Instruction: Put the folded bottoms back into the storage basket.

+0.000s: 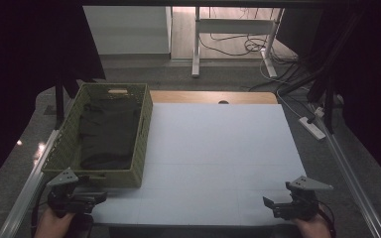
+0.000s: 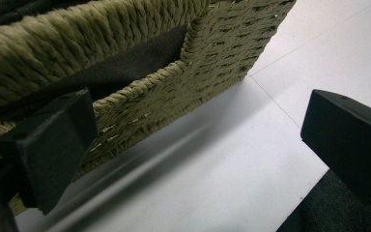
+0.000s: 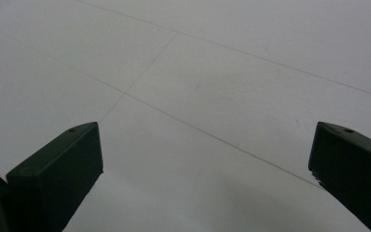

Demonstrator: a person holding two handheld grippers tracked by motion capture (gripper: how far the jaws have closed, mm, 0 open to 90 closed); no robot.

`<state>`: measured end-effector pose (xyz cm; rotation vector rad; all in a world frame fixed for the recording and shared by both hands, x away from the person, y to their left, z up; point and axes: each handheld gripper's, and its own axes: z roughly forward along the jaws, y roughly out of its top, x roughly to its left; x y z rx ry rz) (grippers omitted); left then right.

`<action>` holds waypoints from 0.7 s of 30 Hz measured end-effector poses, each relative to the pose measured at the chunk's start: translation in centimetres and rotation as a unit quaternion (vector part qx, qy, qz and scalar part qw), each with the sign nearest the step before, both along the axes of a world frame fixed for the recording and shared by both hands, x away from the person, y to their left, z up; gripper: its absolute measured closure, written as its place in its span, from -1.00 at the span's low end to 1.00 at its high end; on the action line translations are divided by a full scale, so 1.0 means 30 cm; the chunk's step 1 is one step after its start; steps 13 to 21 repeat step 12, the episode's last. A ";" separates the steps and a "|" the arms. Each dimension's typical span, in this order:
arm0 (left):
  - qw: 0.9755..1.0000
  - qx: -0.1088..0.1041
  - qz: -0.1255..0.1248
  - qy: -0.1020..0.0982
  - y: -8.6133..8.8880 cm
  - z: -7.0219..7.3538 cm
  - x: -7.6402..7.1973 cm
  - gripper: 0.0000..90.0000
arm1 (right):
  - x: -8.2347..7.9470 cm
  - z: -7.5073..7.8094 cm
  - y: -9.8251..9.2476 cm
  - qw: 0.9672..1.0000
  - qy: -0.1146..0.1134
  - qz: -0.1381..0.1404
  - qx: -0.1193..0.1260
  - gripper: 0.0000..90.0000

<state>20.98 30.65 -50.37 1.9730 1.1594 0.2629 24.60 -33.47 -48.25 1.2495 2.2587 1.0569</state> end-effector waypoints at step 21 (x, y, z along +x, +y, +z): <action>1.000 -0.005 0.006 0.003 0.003 0.000 0.003 -1.00 | -0.011 -0.003 -0.010 1.000 0.007 -0.005 -0.007 -1.00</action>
